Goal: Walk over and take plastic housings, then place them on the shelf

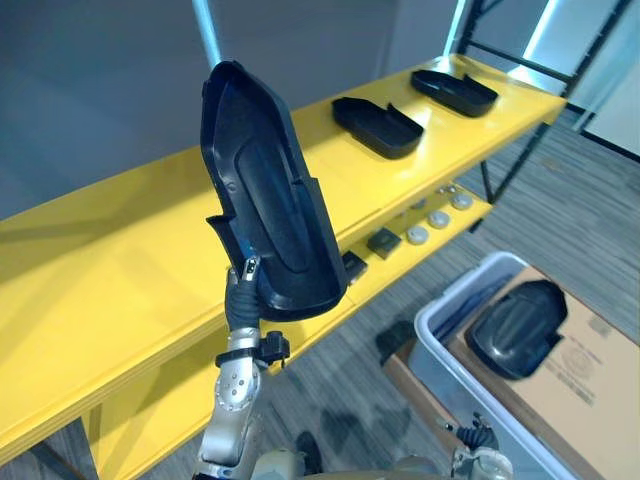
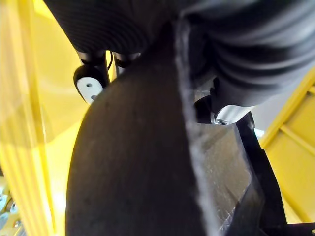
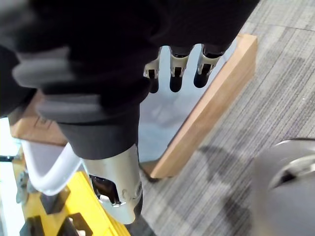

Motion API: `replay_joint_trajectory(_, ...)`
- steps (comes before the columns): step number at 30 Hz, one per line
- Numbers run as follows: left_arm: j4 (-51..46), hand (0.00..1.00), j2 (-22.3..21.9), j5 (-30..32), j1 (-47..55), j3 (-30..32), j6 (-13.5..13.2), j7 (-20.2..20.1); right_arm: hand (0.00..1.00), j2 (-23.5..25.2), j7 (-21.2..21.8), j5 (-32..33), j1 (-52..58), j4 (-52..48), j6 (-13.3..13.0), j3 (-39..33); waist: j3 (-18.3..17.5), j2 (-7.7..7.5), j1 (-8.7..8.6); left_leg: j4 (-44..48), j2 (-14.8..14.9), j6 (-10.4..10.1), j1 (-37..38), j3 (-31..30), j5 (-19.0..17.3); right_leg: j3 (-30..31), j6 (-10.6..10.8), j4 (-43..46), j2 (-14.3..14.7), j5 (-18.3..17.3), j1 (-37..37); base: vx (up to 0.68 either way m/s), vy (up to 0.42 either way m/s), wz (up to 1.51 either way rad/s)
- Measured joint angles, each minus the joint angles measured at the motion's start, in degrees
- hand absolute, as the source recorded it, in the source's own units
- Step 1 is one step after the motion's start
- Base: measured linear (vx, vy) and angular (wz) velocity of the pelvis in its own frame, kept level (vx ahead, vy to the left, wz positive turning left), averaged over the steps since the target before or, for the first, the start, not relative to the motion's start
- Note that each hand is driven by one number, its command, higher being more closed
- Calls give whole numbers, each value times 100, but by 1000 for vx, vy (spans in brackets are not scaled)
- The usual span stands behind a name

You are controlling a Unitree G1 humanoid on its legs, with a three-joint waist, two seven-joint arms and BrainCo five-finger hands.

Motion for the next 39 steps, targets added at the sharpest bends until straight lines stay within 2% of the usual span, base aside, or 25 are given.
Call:
replay_joint_trajectory(1, 16, 100, -2, 3, 21, -37, 0, 27, 0, 50, -5, 2, 178, -26, 7, 87, -61, -167, 50, -2, -105, -108, 64, -147, -89, 64, -26, -300, -109, 303, 21, 149, -204, 74)
replay_joint_trajectory(2, 19, 100, -5, 7, 26, -47, -1, 24, 0, 78, 1, 3, 260, -34, 7, 157, -108, -256, 119, 31, -129, -132, 64, -138, -148, 23, -19, -415, -181, 512, 31, 255, -365, 97)
replay_joint_trajectory(3, 52, 100, -144, 13, 45, -80, 2, 23, 0, 112, 5, 8, 317, -77, 14, 211, -115, -195, 144, 331, 199, -267, -21, -27, -378, -316, -49, -572, -94, 811, 247, 200, -301, 67)
replay_joint_trajectory(5, 50, 100, -236, 16, 45, -114, -2, 5, 0, 108, 7, 10, 361, -255, 18, 211, -163, -92, 215, 434, 468, -358, -99, 113, -428, -470, -154, -782, 47, 877, 335, 175, -255, 37)
replay_joint_trajectory(6, 50, 100, -323, 20, 38, -144, -1, -7, 0, 106, 7, 11, 348, -439, 1, 215, -196, -35, 271, 378, 630, -467, -84, 127, -360, -582, -258, -965, 171, 950, 430, 131, -168, 13)
replay_joint_trajectory(9, 53, 100, -398, 28, 43, -236, 8, -32, 0, 125, 11, 11, 346, -559, -28, 210, -227, -18, 284, 73, 780, -634, 160, 108, -223, -738, -347, -1217, 313, 1006, 723, 165, -180, 17)
replay_joint_trajectory(11, 98, 100, -447, 59, 43, -281, 10, -60, 0, 246, 20, 11, 363, -588, -29, 210, -269, -101, 282, -77, 811, -703, 291, 106, -161, -759, -372, -1360, 362, 1022, 841, 113, -92, 2)
replay_joint_trajectory(14, 322, 100, -446, 174, 28, -270, 80, -60, 0, 322, 22, 10, 418, -591, -32, 208, -346, -182, 275, -236, 799, -679, 413, 113, -93, -750, -381, -1492, 364, 1043, 949, 59, -18, -1)
replay_joint_trajectory(18, 958, 100, -368, 382, -192, -111, 288, -1, 0, 349, 21, -1, 474, -577, -30, 210, -459, -201, 261, -645, 747, -672, 675, 173, 138, -705, -362, -1857, 360, 1257, 1130, -3, 23, -5)
replay_joint_trajectory(20, 1529, 100, -190, 460, -704, 39, 416, 54, 0, 337, 22, -10, 463, -555, -30, 209, -475, -181, 250, -882, 713, -673, 705, 162, 343, -702, -371, -2002, 355, 1381, 1119, -81, -3, 2)
replay_joint_trajectory(26, 2676, 100, 164, 625, -1936, 545, 607, 342, 0, 210, 31, -126, 423, -385, -21, 211, -479, -74, -58, -1620, 709, -759, 802, 102, 827, -740, -376, -2243, 428, 1556, 992, -143, -43, 3)
replay_joint_trajectory(28, 2894, 100, 241, 676, -2172, 599, 691, 383, 0, 204, 34, -169, 432, -363, -21, 209, -497, -49, -84, -1769, 724, -791, 822, 108, 892, -736, -406, -2360, 459, 1616, 987, -106, -27, -3)
replay_joint_trajectory(30, 3174, 100, 284, 679, -2466, 616, 764, 445, 0, 191, 35, -201, 458, -359, -21, 217, -502, -28, -122, -1894, 732, -799, 786, 113, 897, -730, -397, -2500, 482, 1645, 1004, -90, -21, -7)
replay_joint_trajectory(35, 4043, 100, 392, 679, -3052, 741, 895, 502, 0, 97, 47, -214, 449, -358, -21, 416, -483, 4, -359, -1897, 737, -801, 742, 135, 896, -694, -397, -2590, 499, 1645, 993, -12, -8, -3)
replay_joint_trajectory(37, 4344, 100, 413, 675, -3217, 839, 943, 501, 0, 97, 49, -214, 435, -358, -22, 440, -471, 16, -380, -1896, 738, -801, 747, 148, 896, -677, -397, -2581, 504, 1648, 954, 62, -3, -8)
replay_joint_trajectory(39, 4710, 100, 464, 666, -3474, 915, 1022, 503, 0, 98, 54, -214, 415, -357, -25, 443, -427, 6, -383, -1892, 733, -829, 732, 190, 917, -622, -411, -2565, 510, 1795, 900, 113, -5, -13)
